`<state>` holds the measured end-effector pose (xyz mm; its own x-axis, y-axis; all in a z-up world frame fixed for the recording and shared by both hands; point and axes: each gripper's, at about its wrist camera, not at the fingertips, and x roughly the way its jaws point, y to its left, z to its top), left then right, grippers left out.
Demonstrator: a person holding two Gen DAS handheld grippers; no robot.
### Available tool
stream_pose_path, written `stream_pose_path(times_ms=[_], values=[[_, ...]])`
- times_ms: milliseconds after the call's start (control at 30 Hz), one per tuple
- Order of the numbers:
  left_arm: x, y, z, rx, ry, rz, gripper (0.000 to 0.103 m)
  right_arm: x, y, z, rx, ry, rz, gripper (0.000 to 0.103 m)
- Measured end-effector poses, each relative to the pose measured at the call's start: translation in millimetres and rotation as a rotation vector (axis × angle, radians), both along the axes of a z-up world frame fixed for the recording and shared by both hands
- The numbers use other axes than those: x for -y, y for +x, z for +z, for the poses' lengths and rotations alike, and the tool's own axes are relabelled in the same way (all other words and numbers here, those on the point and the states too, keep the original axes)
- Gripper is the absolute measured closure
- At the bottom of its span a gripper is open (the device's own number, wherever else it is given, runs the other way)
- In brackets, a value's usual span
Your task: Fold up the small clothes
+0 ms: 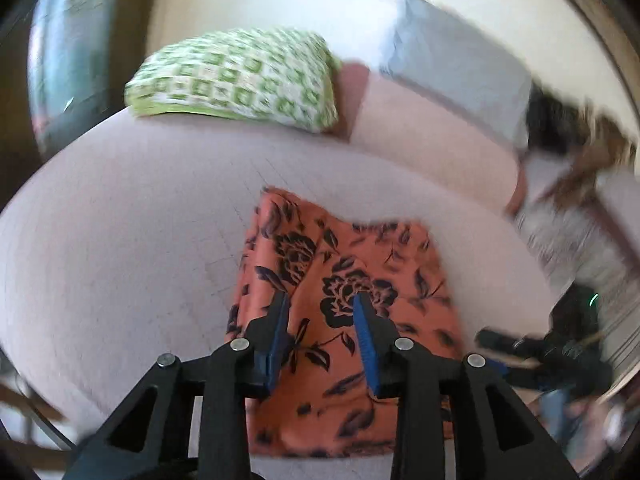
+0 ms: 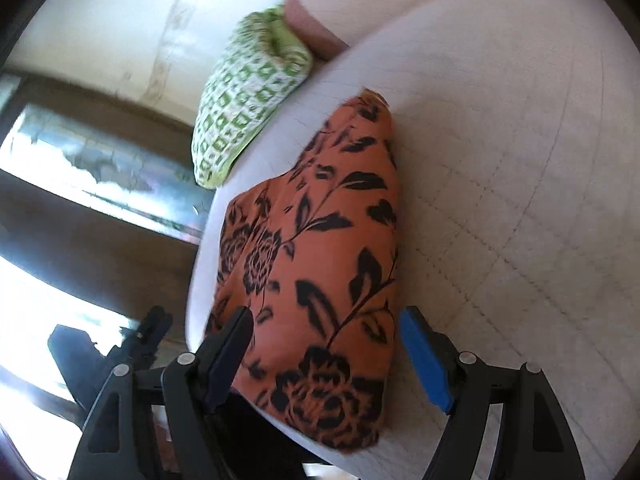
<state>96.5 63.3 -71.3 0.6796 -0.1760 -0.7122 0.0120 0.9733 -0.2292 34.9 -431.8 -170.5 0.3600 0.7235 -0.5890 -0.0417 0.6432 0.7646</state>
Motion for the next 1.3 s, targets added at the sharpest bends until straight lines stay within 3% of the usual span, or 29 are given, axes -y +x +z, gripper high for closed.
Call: stream_pose_path(times_ms=[33, 67, 100, 167, 200, 267, 300, 333, 367, 400, 433, 533, 600, 700, 767, 800, 933, 1000, 1067, 1133, 1200, 1300], values=[[2.6, 9.1, -14.5, -0.046, 0.061, 0.014, 0.069, -0.1, 5.7, -8.6, -0.041, 0.045, -0.004, 0.024], [2.0, 21.8, -41.9, -0.147, 0.116, 0.036, 0.069, -1.8, 9.2, -15.6, -0.071, 0.084, -0.001, 0.024], [-1.6, 23.9, -55.4, -0.190, 0.121, 0.047, 0.071, -4.5, 11.4, -23.3, -0.105, 0.109, 0.004, 0.023], [-6.7, 17.0, -62.8, -0.137, 0.144, 0.061, 0.071, -15.8, 9.9, -35.3, -0.176, 0.119, 0.034, 0.040], [-5.7, 13.8, -62.0, -0.129, 0.161, 0.051, 0.071, -19.6, 7.0, -31.4, -0.162, 0.108, 0.048, 0.062], [-7.6, 12.2, -63.6, -0.124, 0.156, 0.047, 0.071, -24.4, -1.3, -10.3, -0.099, 0.018, 0.063, 0.065], [-8.6, 13.4, -64.0, -0.126, 0.146, 0.047, 0.071, -23.9, -2.7, -9.7, -0.098, 0.009, 0.061, 0.065], [-9.5, 14.9, -66.0, -0.128, 0.135, 0.051, 0.071, -26.4, -2.2, -20.2, -0.118, -0.065, 0.078, 0.066], [-10.5, 14.9, -65.6, -0.130, 0.134, 0.058, 0.071, -28.2, -0.9, -32.6, -0.140, -0.115, 0.099, 0.064], [-10.7, 14.6, -65.5, -0.132, 0.137, 0.058, 0.071, -26.0, -1.2, -38.2, -0.151, -0.077, 0.091, 0.060], [-10.8, 15.2, -66.1, -0.133, 0.136, 0.057, 0.071, -20.5, -0.5, -35.4, -0.165, -0.020, 0.075, 0.047], [-11.3, 12.7, -64.9, -0.131, 0.128, 0.056, 0.071, -10.8, 4.9, 1.0, -0.050, -0.010, 0.049, 0.022], [-10.8, 15.8, -64.8, -0.134, 0.128, 0.063, 0.071, -3.4, 20.8, 16.9, 0.011, -0.026, -0.004, 0.015], [-12.4, 14.8, -63.5, -0.136, 0.117, 0.067, 0.071, -8.3, 48.0, -1.9, -0.062, -0.048, -0.011, 0.015], [-14.1, 14.9, -63.8, -0.139, 0.111, 0.065, 0.070, -31.8, 62.3, -27.7, -0.139, -0.074, 0.088, 0.060], [-15.4, 15.0, -63.6, -0.140, 0.106, 0.063, 0.070, -36.8, 61.9, -30.9, -0.151, -0.076, 0.102, 0.062], [-17.8, 17.6, -64.1, -0.144, 0.085, 0.052, 0.070, -50.4, 45.1, 0.3, -0.018, -0.202, 0.095, 0.067], [-15.1, 17.7, -64.0, -0.142, 0.105, 0.050, 0.070, -53.6, 50.2, -16.2, -0.065, -0.273, 0.118, 0.060], [-17.7, 16.6, -64.0, -0.139, 0.089, 0.054, 0.070, -51.1, 49.5, -13.8, -0.076, -0.226, 0.079, 0.047], [-18.4, 17.1, -64.2, -0.139, 0.087, 0.052, 0.070, -50.6, 46.8, 5.1, -0.017, -0.237, 0.069, 0.025], [-17.6, 17.3, -64.2, -0.139, 0.092, 0.050, 0.070, -46.6, 52.5, 18.7, 0.041, -0.250, 0.029, 0.021], [-17.9, 17.0, -64.6, -0.140, 0.087, 0.049, 0.070, -46.4, 78.8, 8.2, 0.002, -0.209, -0.029, 0.021]])
